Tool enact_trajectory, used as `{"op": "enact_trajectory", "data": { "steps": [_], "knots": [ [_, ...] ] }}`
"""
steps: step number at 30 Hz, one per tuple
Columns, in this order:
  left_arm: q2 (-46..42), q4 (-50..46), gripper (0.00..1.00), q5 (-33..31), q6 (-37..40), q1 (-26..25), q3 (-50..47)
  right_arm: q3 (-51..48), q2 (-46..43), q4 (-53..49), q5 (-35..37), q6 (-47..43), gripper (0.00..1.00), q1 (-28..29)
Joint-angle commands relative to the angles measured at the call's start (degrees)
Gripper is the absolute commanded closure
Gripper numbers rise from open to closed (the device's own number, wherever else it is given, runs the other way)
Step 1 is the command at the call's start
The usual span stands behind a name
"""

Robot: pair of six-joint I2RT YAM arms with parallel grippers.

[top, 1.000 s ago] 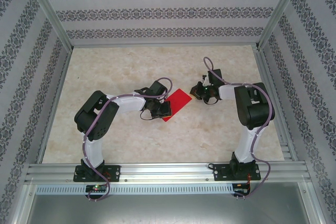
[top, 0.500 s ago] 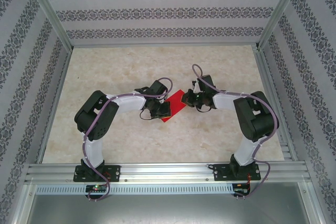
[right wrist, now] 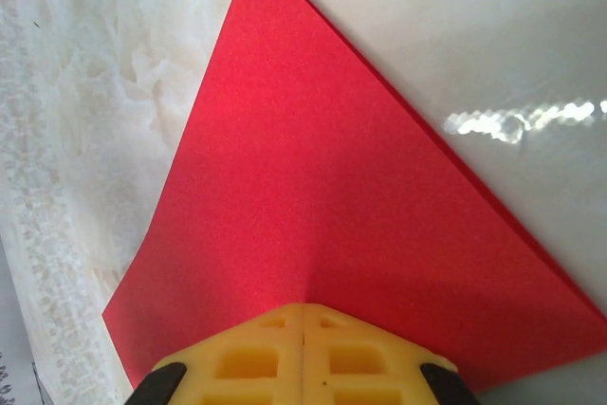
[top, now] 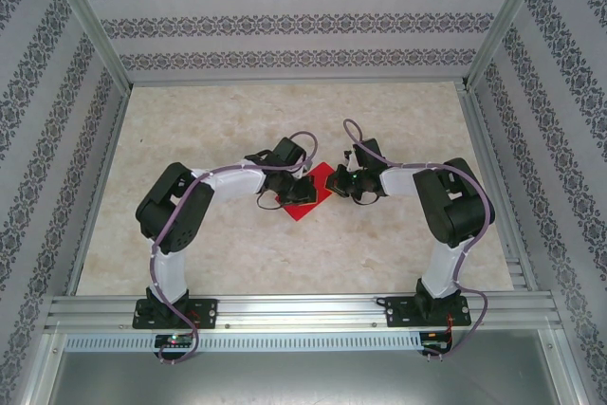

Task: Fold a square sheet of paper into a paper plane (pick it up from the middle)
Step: First fold in half a square sheet of paper at the center of the table.

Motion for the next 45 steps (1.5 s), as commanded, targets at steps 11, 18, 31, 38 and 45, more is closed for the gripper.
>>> {"op": "enact_trajectory", "data": {
  "steps": [11,18,31,38,45],
  "knots": [
    [6.07,4.29,0.99,-0.27,5.08,0.31,1.64,-0.17,3.54,-3.22,2.48,-1.49,1.0,0.19],
    [4.31,4.18,1.0,0.85,6.28,1.72,-5.91,0.3,3.89,-5.99,3.61,-2.67,1.0,0.02],
    [-1.66,-0.19,1.0,5.15,11.12,3.63,-14.15,3.25,7.0,-15.9,8.13,-6.58,1.0,-0.9],
    [-2.46,-2.31,1.0,5.09,12.75,4.66,-15.42,3.81,7.89,-17.23,9.46,-7.1,1.0,-1.04],
    [-3.83,-3.02,1.0,4.1,12.3,5.15,-18.07,4.5,8.63,-18.14,9.7,-7.39,1.0,-1.2]
  ]
}}
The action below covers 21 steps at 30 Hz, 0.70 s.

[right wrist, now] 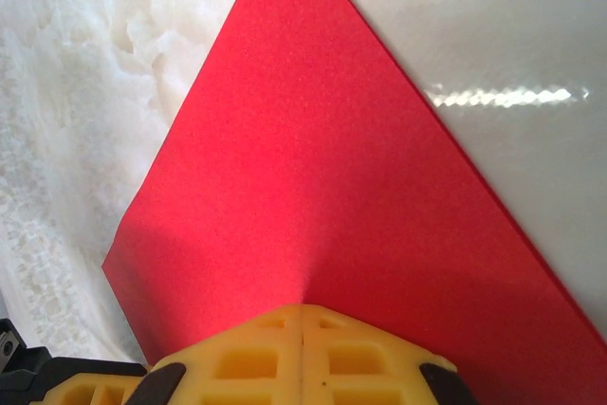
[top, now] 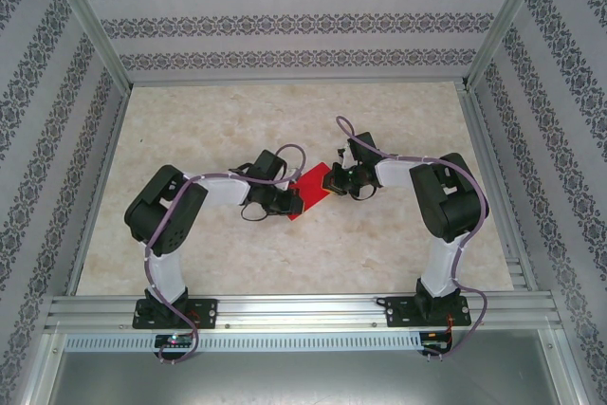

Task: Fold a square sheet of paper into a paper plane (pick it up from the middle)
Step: First fold in half a square sheet of paper at the center of the table.

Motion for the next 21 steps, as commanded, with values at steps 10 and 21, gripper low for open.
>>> {"op": "enact_trajectory", "data": {
  "steps": [10,21],
  "knots": [
    [-2.25,-13.21,1.0,-3.13,1.52,0.73,-6.76,-1.76,5.82,-9.17,11.43,-2.45,1.0,-1.39],
    [-3.19,-12.6,1.0,-3.34,0.95,0.73,-8.52,-0.89,6.22,-9.87,11.64,-2.91,1.0,-1.62]
  ]
}}
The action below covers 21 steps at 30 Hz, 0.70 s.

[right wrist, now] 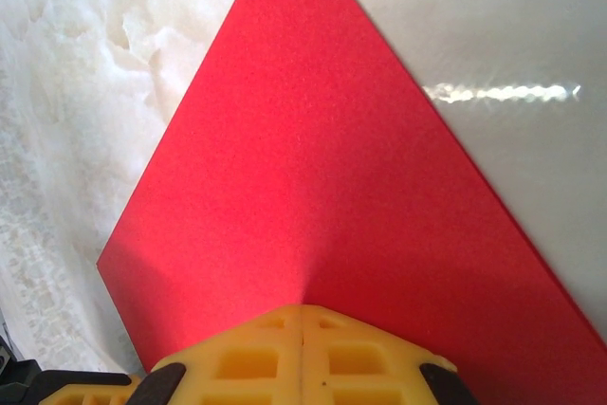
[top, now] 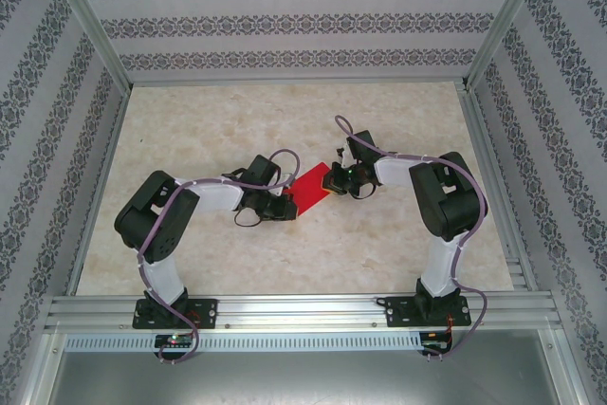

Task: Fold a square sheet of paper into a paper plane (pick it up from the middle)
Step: First fold in half a square sheet of paper at the center of the table.

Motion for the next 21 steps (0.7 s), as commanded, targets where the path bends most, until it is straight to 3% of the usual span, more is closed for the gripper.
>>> {"op": "enact_trajectory", "data": {
  "steps": [1,11,17,21],
  "knots": [
    [0.49,-11.62,1.0,-2.54,0.47,0.6,-4.24,-2.51,5.6,-7.4,11.56,-1.52,1.0,-1.61],
    [-5.26,-8.7,0.98,-1.87,-2.59,1.76,-3.23,4.48,-0.64,-13.1,9.42,-6.3,1.0,0.64],
    [-13.94,-8.02,0.84,-4.79,-6.71,6.14,0.39,12.26,-6.41,-16.87,12.56,-5.56,0.94,4.79],
    [-17.5,-10.25,0.72,-10.36,-9.29,11.62,1.31,14.05,-6.95,-17.43,19.48,-1.8,0.82,10.21]
  ]
}}
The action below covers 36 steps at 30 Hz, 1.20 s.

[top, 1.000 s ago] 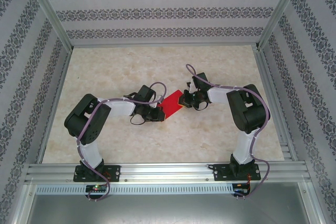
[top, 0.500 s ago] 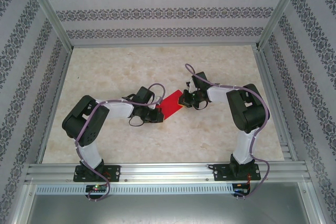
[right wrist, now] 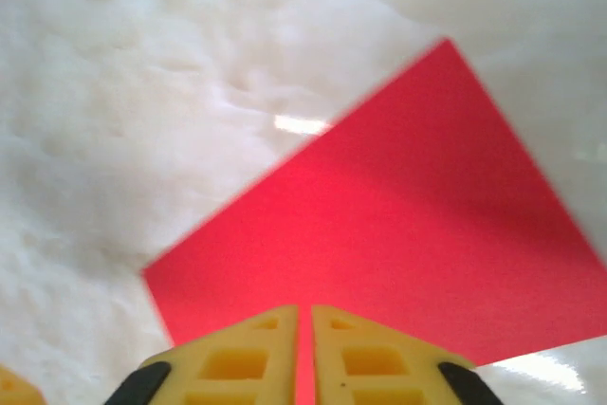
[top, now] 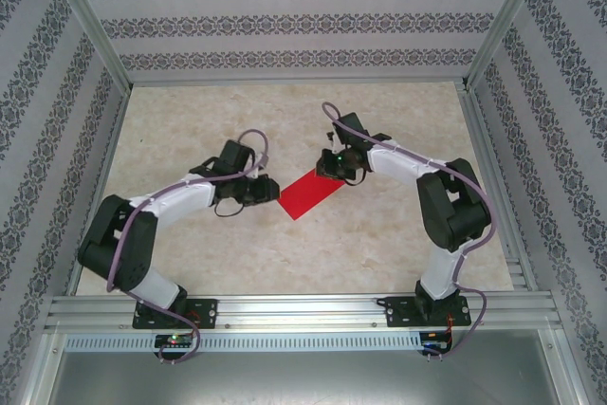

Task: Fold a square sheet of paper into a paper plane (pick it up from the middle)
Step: First fold in half a square sheet of paper at the center of the table, then fold the triangle a second time at the center of the table.

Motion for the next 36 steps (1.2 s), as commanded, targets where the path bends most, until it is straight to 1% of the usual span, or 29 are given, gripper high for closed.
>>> {"op": "enact_trajectory", "data": {
  "steps": [1,4,6,10,15,17,20,24,27,30,32,33,36],
  "knots": [
    [-2.61,-3.92,0.68,-6.71,-3.87,4.53,1.66,2.45,-1.14,-2.5,8.75,3.11,0.81,4.97],
    [-3.39,-6.59,0.53,-10.05,-5.08,8.32,2.56,5.0,1.23,-3.98,12.84,5.29,0.8,9.08],
    [-3.5,-7.77,0.46,-11.44,-5.78,10.15,3.05,7.24,3.63,-5.14,13.88,6.27,0.8,11.11],
    [-4.23,-7.4,0.32,-12.73,-7.32,12.67,2.46,11.74,9.22,-6.28,13.07,6.66,0.82,13.81],
    [-4.47,-8.85,0.17,-15.09,-8.12,14.96,2.38,16.6,15.01,-7.91,11.31,5.38,0.83,15.48],
    [-4.49,-9.05,0.09,-14.88,-7.22,15.59,2.44,17.59,16.63,-8.22,10.57,4.96,0.83,16.08],
    [-4.44,-10.22,0.01,-15.26,-5.27,15.9,3.27,18.3,18.37,-9.0,9.43,4.06,0.83,16.92],
    [-4.36,-11.7,0.0,-14.46,-2.05,15.99,4.52,16.85,17.74,-11.19,7.48,0.78,0.83,17.99],
    [-4.38,-11.65,0.0,-12.52,0.14,16.01,4.89,12.05,14.04,-13.45,2.03,-6.51,0.84,18.56],
    [-4.33,-9.92,0.0,-9.76,0.88,16.02,4.23,6.94,8.79,-16.13,4.07,-12.53,0.84,18.13],
    [-4.56,-8.13,0.0,-8.33,0.8,16.02,3.16,6.49,6.31,-18.72,5.53,-13.51,0.84,16.06],
    [-4.75,-7.49,0.0,-7.62,0.83,15.96,2.84,6.3,4.97,-18.66,6.34,-12.96,0.83,15.09],
    [-4.42,-6.96,0.0,-5.62,1.18,15.96,2.46,4.27,-0.25,-14.04,10.68,-7.42,0.69,13.35]
  ]
}}
